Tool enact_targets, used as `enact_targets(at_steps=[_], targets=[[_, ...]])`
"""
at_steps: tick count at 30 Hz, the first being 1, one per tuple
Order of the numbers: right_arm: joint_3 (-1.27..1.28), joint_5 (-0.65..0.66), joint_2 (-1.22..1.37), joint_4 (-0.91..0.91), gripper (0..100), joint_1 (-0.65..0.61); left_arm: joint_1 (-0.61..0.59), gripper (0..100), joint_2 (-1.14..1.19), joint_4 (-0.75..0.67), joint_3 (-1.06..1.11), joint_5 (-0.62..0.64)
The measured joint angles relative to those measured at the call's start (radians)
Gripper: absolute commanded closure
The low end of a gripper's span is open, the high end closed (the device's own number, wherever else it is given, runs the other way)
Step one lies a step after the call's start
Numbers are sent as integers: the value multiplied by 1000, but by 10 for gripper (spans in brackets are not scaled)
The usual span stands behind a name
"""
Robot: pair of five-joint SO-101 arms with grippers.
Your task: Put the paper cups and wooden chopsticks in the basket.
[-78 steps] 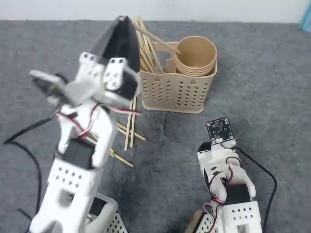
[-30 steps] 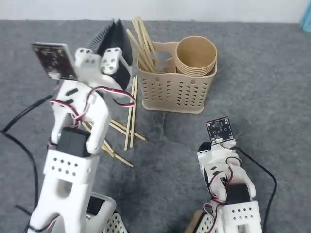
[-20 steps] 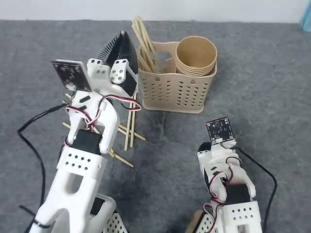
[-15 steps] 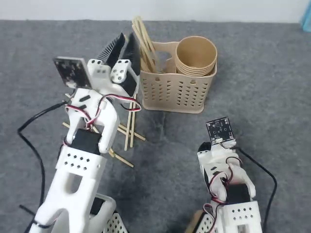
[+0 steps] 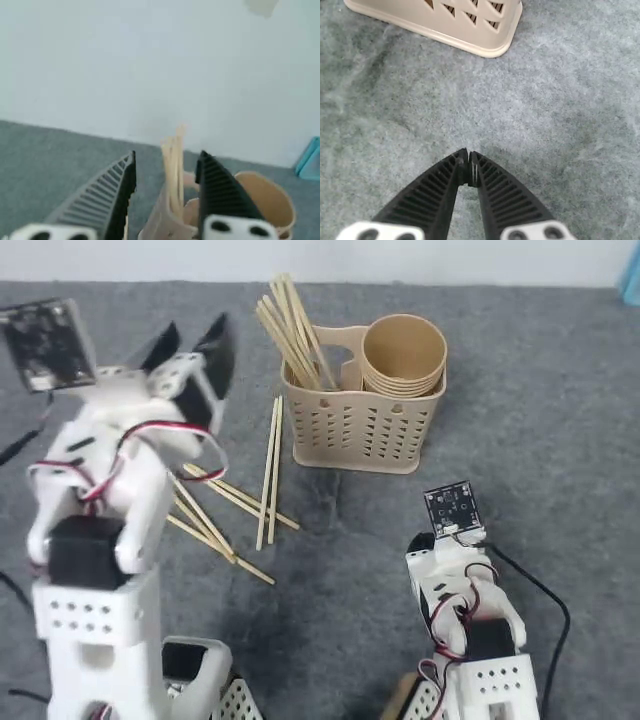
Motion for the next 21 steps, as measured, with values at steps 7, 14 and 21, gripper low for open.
enact_targets(at_steps=[7,14,21], targets=[[0,0,0,0,990,0,-221,987,-3,183,-14,5],[0,0,0,0,990,0,-485,985,-5,229,187,143],[0,0,0,0,990,0,-571,985,-5,68,537,161]])
